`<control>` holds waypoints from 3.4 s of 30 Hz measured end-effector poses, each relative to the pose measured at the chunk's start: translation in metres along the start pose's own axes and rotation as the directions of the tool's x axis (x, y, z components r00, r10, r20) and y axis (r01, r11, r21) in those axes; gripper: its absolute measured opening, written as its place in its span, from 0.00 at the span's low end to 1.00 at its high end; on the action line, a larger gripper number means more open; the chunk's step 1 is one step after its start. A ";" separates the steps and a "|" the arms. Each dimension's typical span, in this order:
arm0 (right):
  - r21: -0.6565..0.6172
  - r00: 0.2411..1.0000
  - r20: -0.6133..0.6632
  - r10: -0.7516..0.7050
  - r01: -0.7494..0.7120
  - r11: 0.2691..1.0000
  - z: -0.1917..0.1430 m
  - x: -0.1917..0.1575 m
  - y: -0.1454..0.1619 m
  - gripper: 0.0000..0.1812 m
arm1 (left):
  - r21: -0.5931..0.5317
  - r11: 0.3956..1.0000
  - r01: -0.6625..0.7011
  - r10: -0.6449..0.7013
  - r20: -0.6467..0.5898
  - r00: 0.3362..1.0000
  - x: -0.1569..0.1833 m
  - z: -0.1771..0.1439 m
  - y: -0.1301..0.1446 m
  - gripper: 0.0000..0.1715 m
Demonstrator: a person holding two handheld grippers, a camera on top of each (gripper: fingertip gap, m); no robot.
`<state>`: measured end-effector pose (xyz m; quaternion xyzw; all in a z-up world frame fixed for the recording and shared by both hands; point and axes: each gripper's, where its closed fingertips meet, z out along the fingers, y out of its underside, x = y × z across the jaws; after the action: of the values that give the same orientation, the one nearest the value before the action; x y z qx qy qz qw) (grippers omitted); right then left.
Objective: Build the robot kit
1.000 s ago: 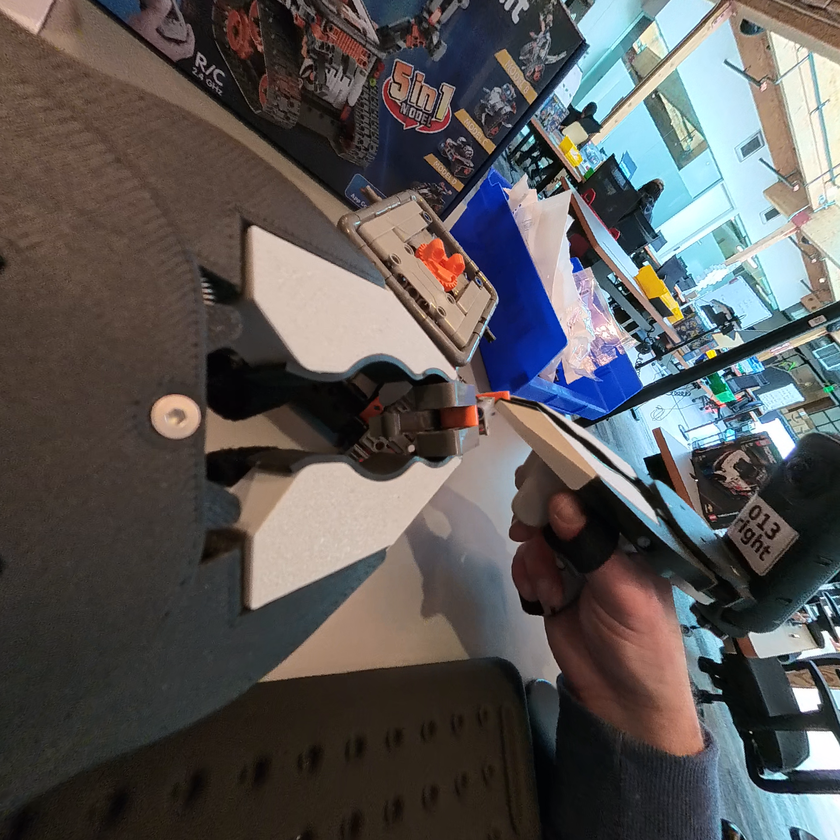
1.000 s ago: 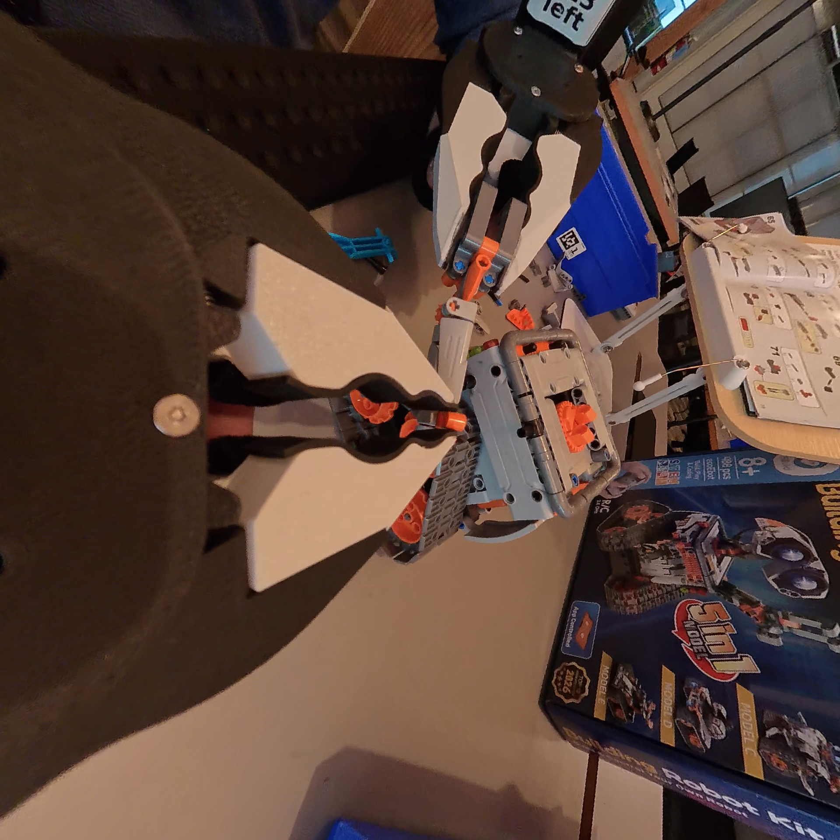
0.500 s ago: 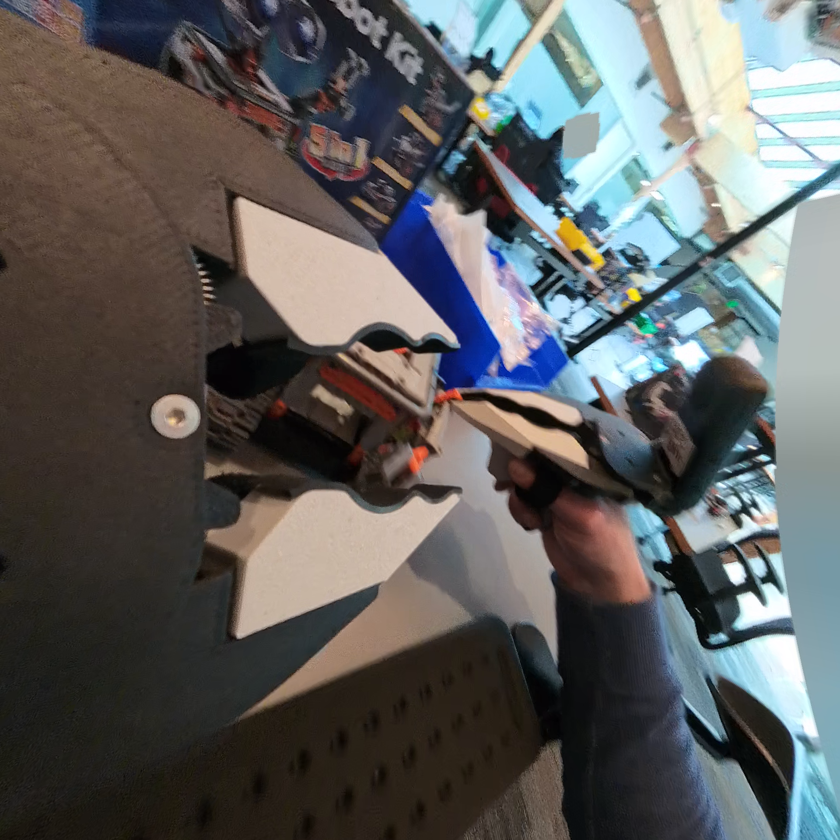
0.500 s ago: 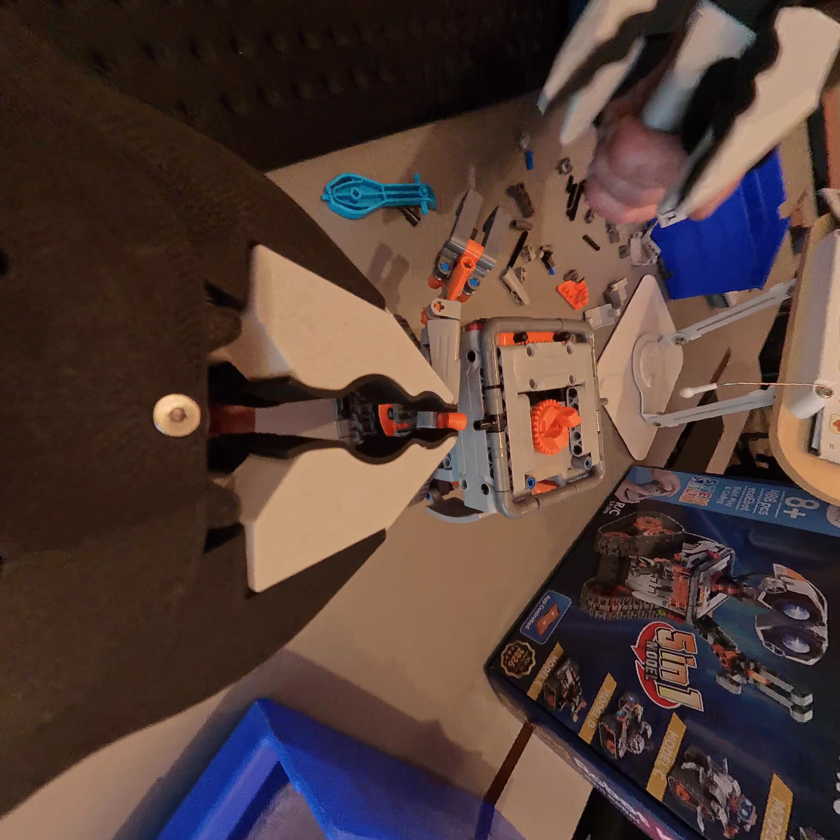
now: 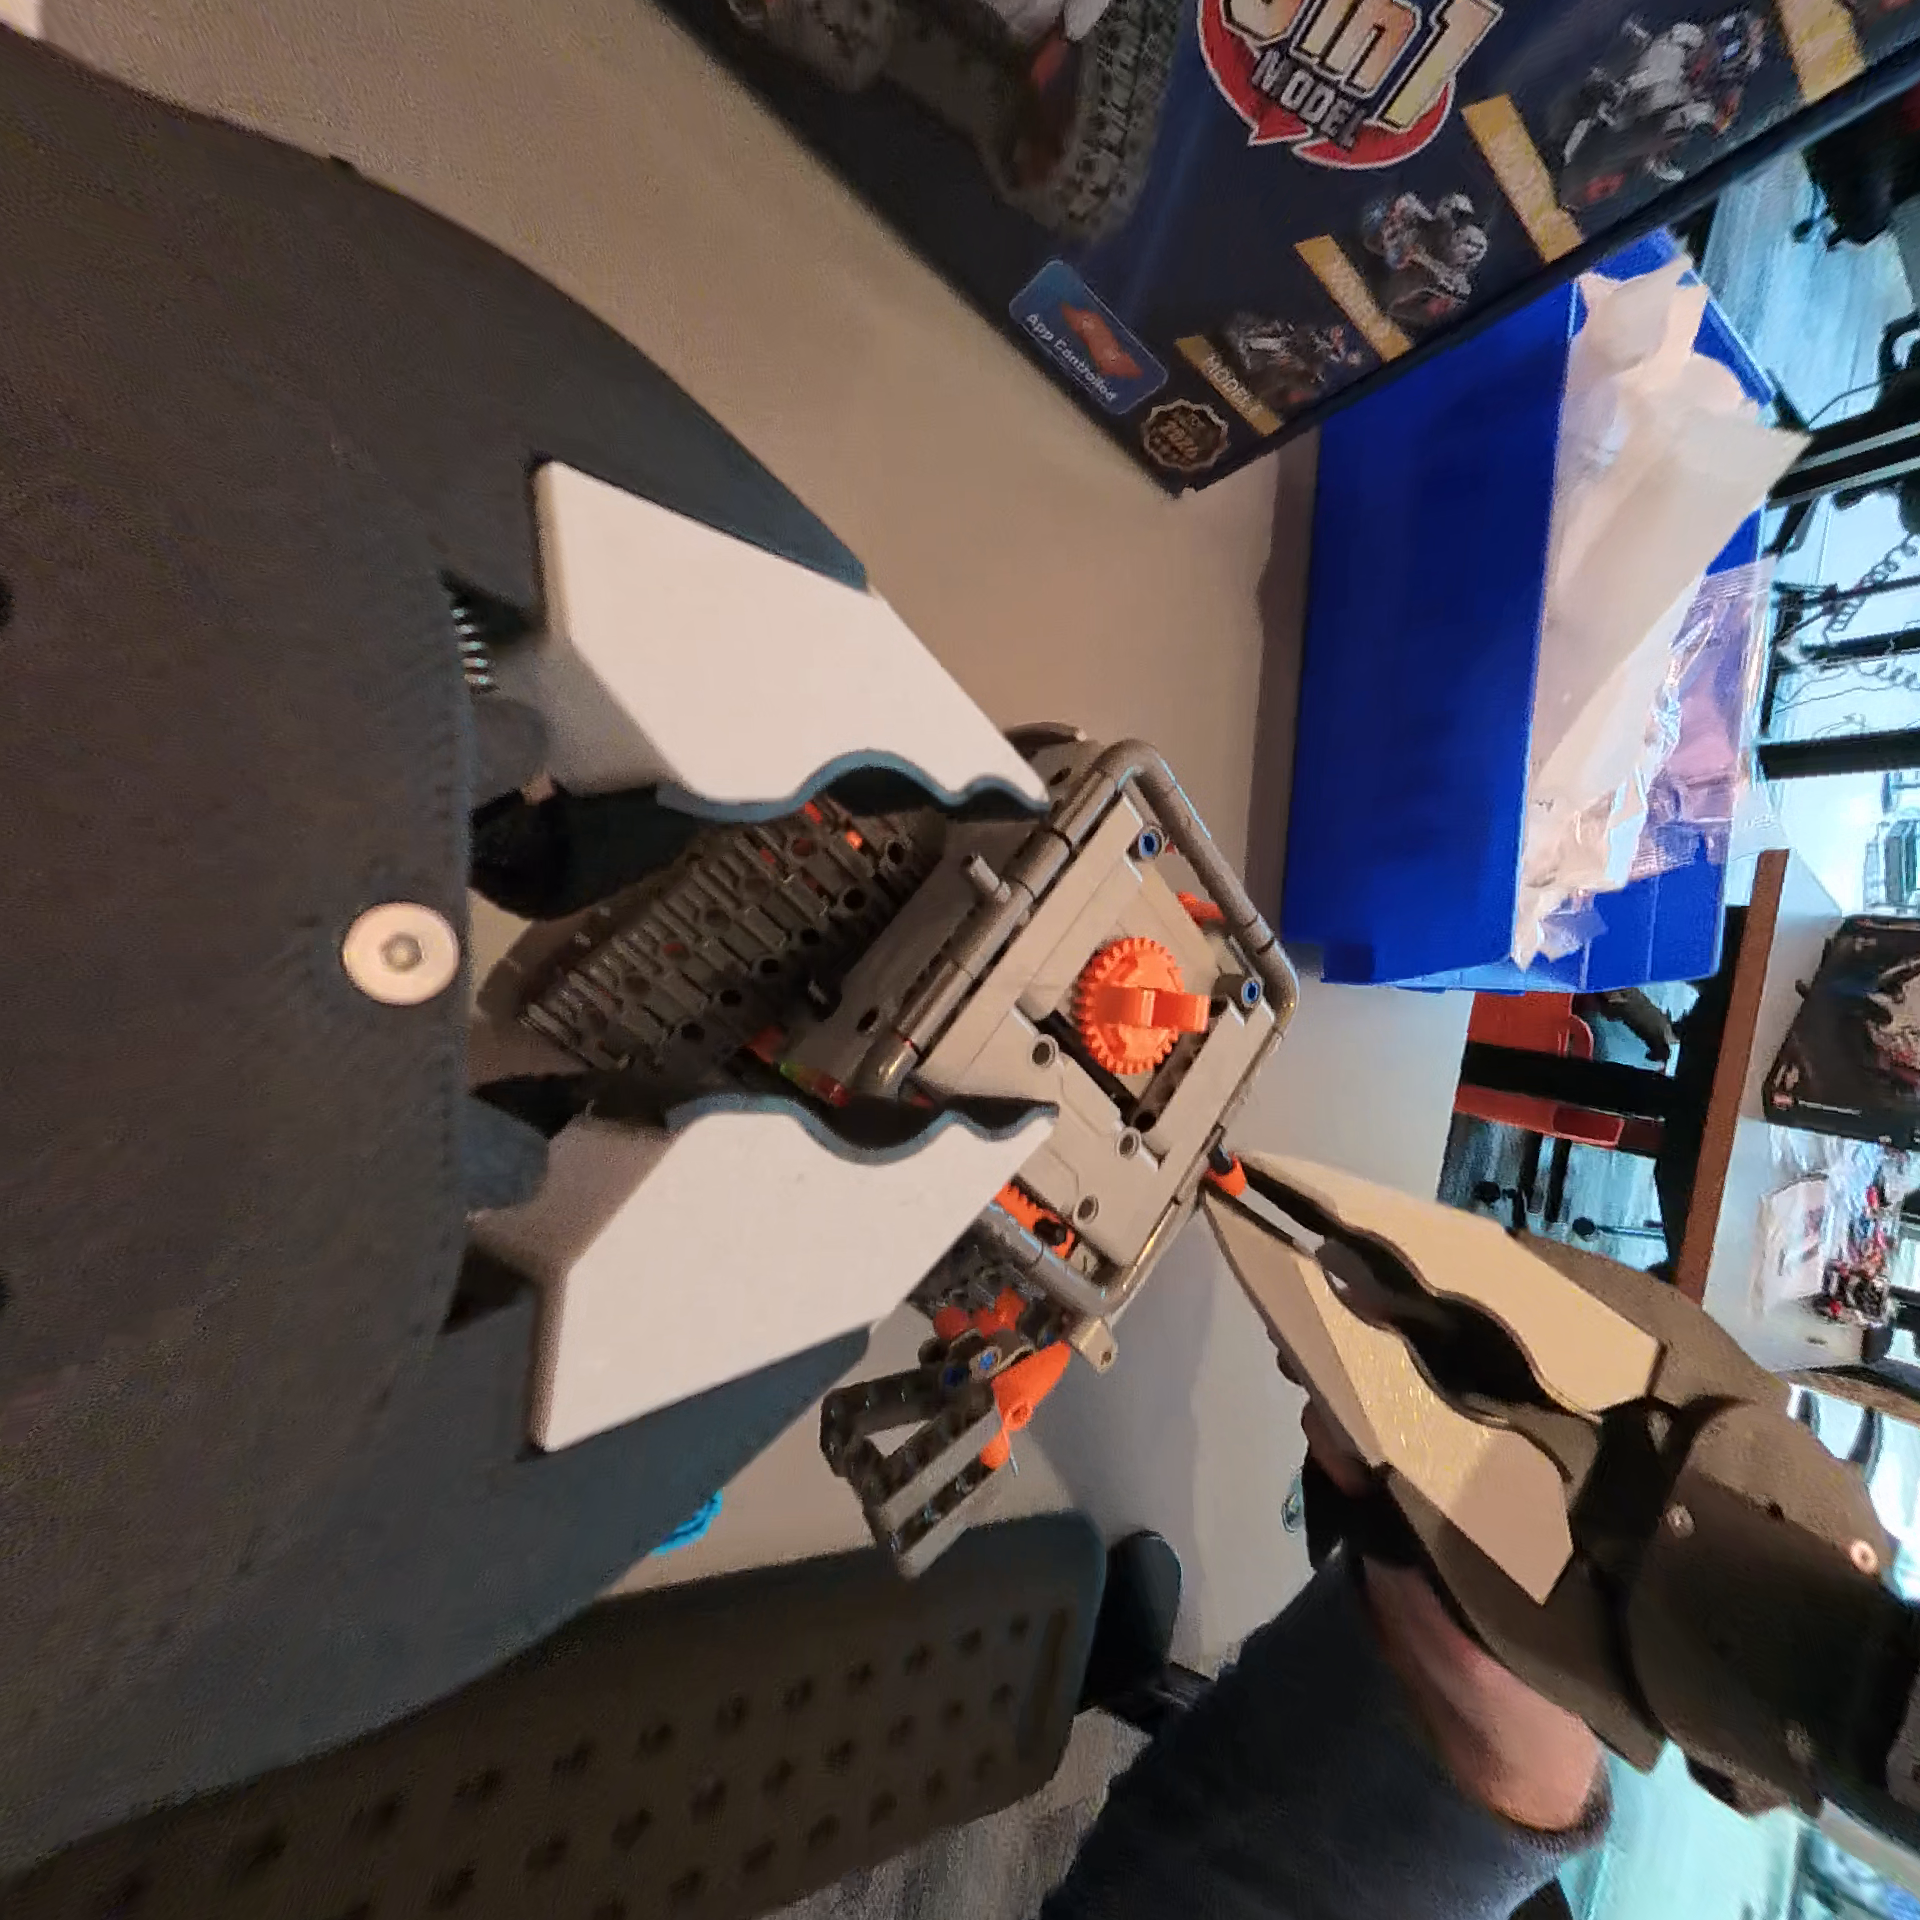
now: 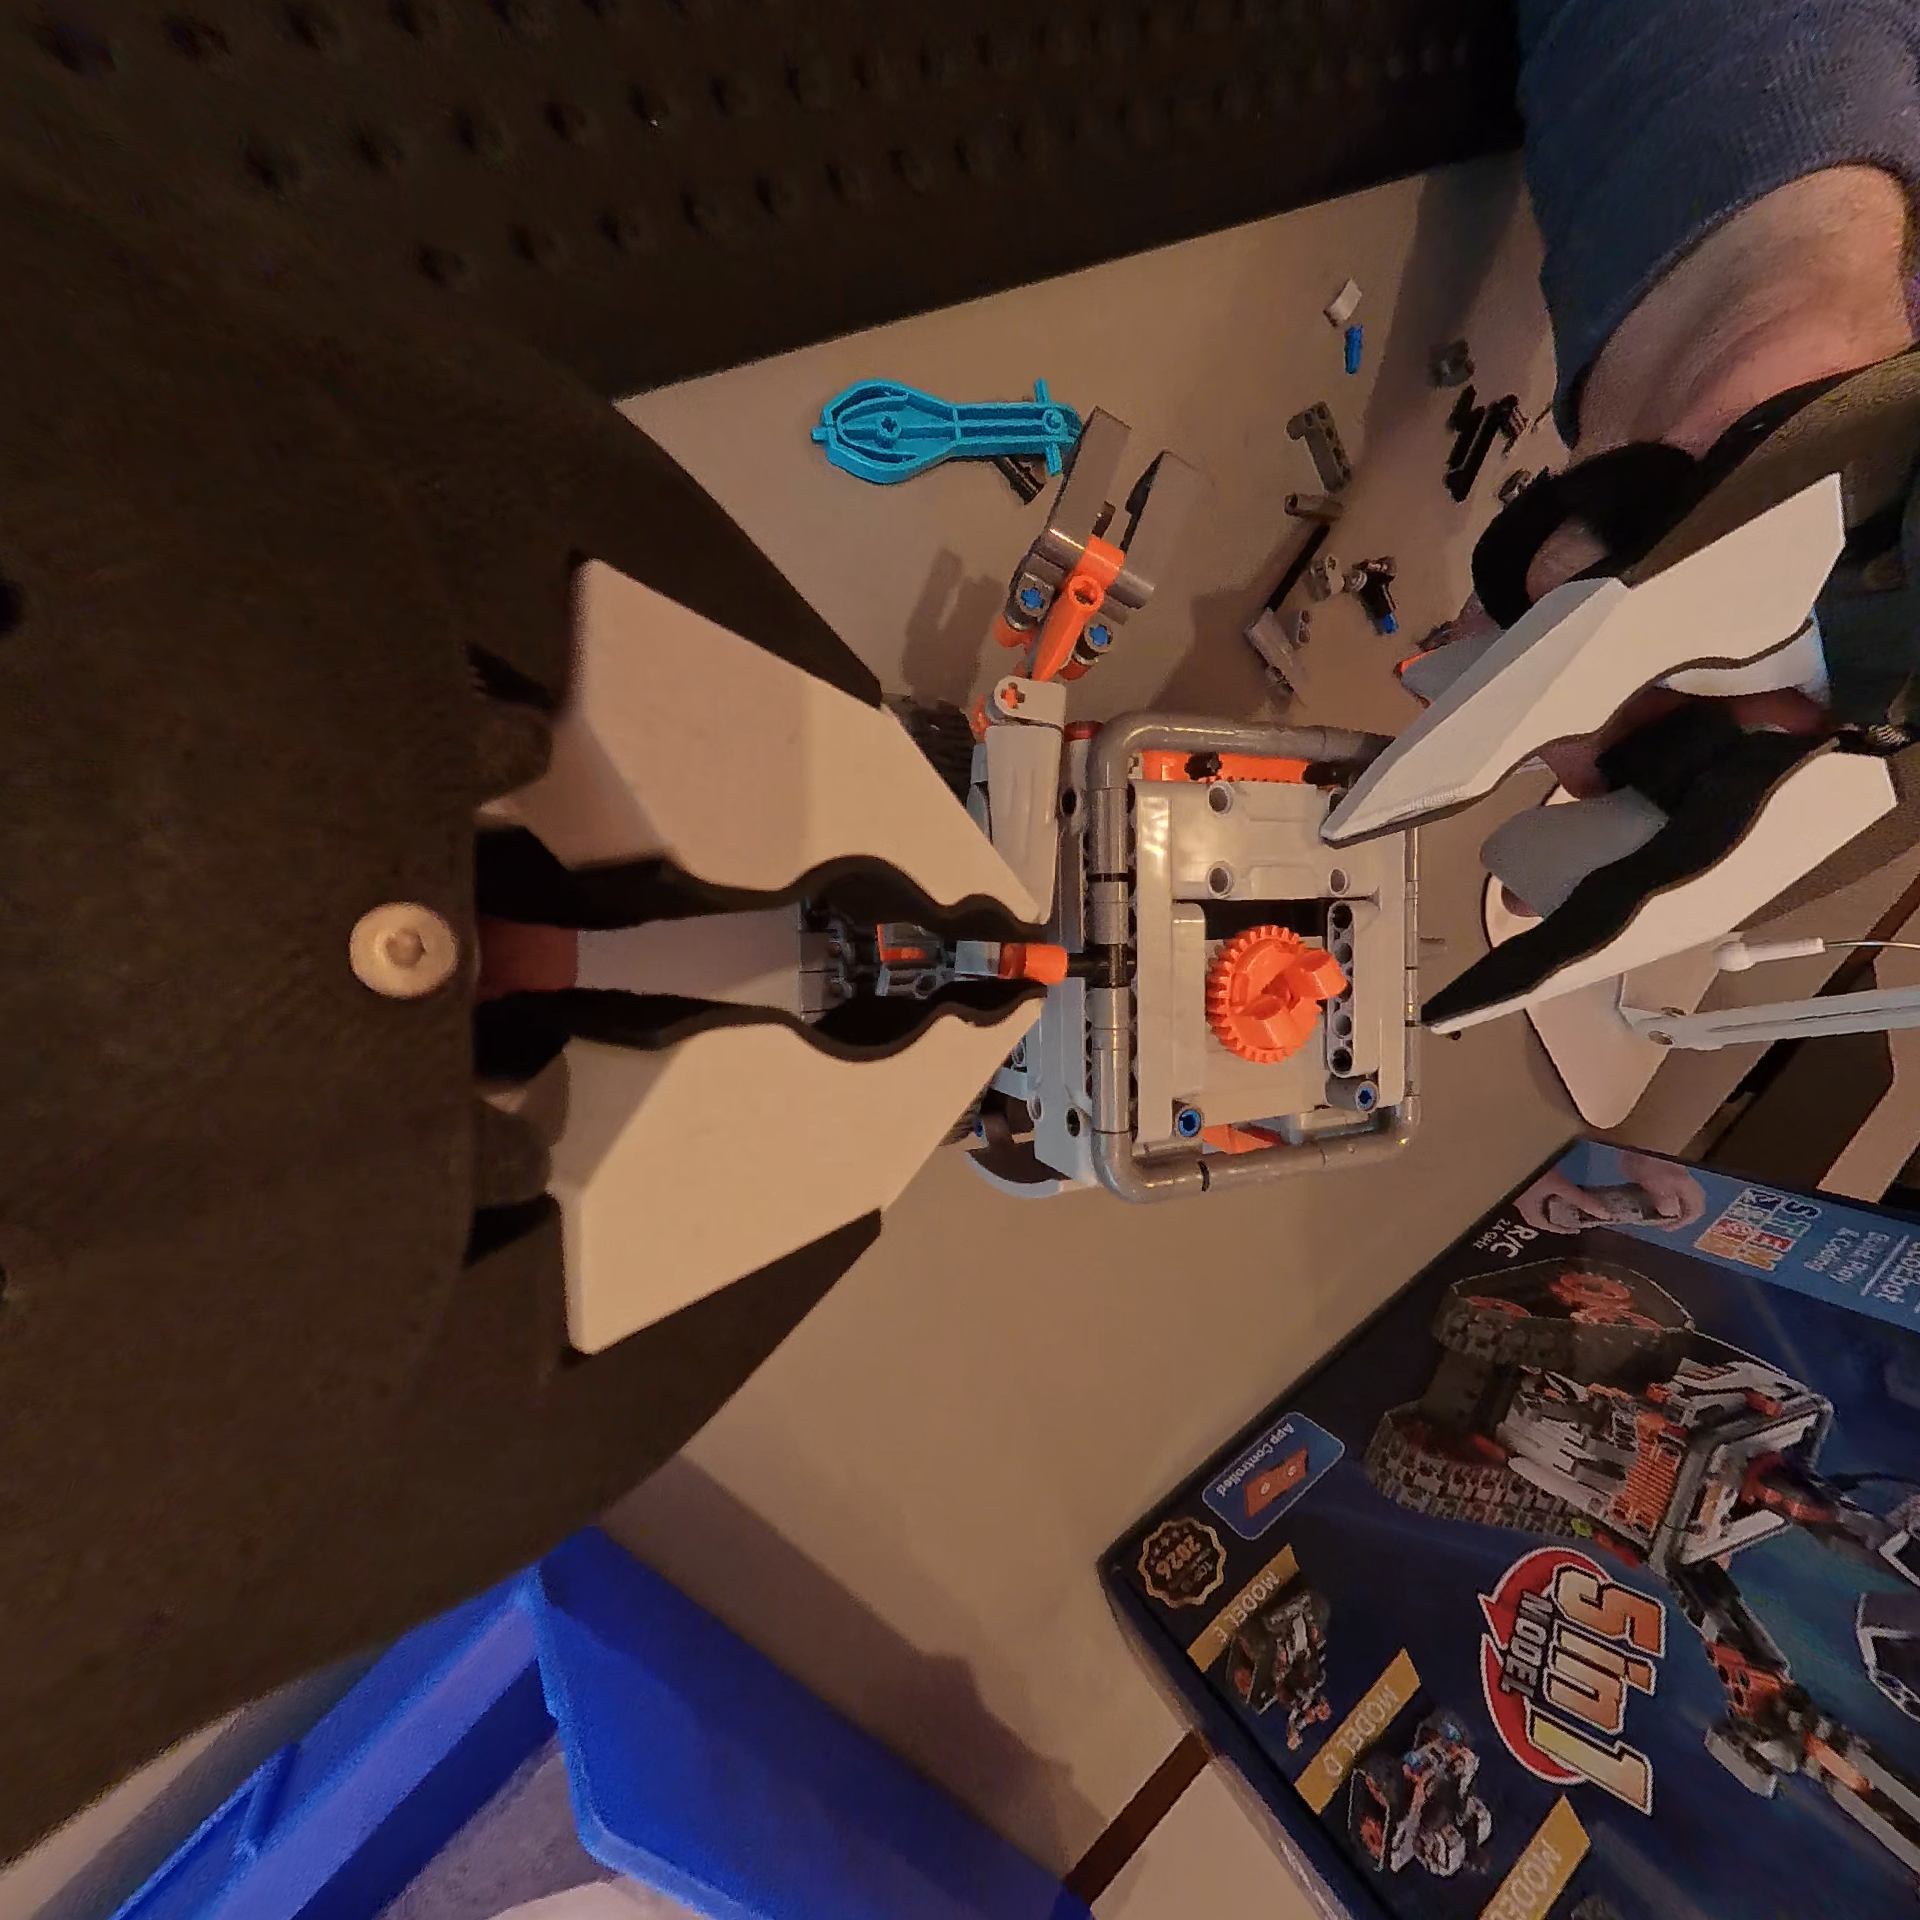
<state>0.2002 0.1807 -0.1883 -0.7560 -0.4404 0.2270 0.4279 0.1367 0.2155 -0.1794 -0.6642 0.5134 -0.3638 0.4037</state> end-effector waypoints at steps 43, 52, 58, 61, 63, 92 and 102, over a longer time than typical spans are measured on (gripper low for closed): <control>-0.441 0.983 0.147 -0.113 0.167 0.882 0.009 0.005 -0.005 0.02 | 0.040 0.974 -0.221 0.216 0.102 0.971 0.017 0.015 -0.008 0.07; -0.332 0.982 0.185 -0.036 0.097 0.938 0.016 0.005 -0.010 0.01 | 0.061 0.977 -0.204 0.198 0.102 0.975 0.017 0.015 -0.005 0.07; -0.291 0.988 0.152 -0.022 0.066 0.955 0.015 0.009 -0.010 0.02 | 0.068 0.977 -0.201 0.194 0.102 0.976 0.015 0.014 -0.007 0.06; -0.209 0.993 0.116 -0.007 0.031 0.977 0.006 0.011 -0.014 0.11 | 0.069 0.975 -0.209 0.205 0.064 0.977 0.019 0.006 -0.010 0.17; -0.156 0.996 0.086 0.012 0.001 0.988 -0.002 0.014 -0.012 0.10 | 0.091 0.972 -0.216 0.211 0.065 0.975 0.018 -0.008 -0.020 0.21; 0.111 0.999 0.015 0.035 -0.036 0.993 0.004 -0.082 0.014 0.24 | -0.067 0.936 -0.344 0.331 -0.156 0.931 0.104 -0.004 0.046 0.18; 0.126 0.999 -0.011 0.036 -0.034 0.991 0.003 -0.079 0.020 0.23 | -0.037 0.918 -0.394 0.384 -0.156 0.910 0.129 0.012 0.044 0.26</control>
<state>0.1676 0.1091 -0.2096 -0.7365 -0.4091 0.2568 0.4735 0.1574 0.0850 -0.2156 -0.5335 0.6754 -0.3061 0.4067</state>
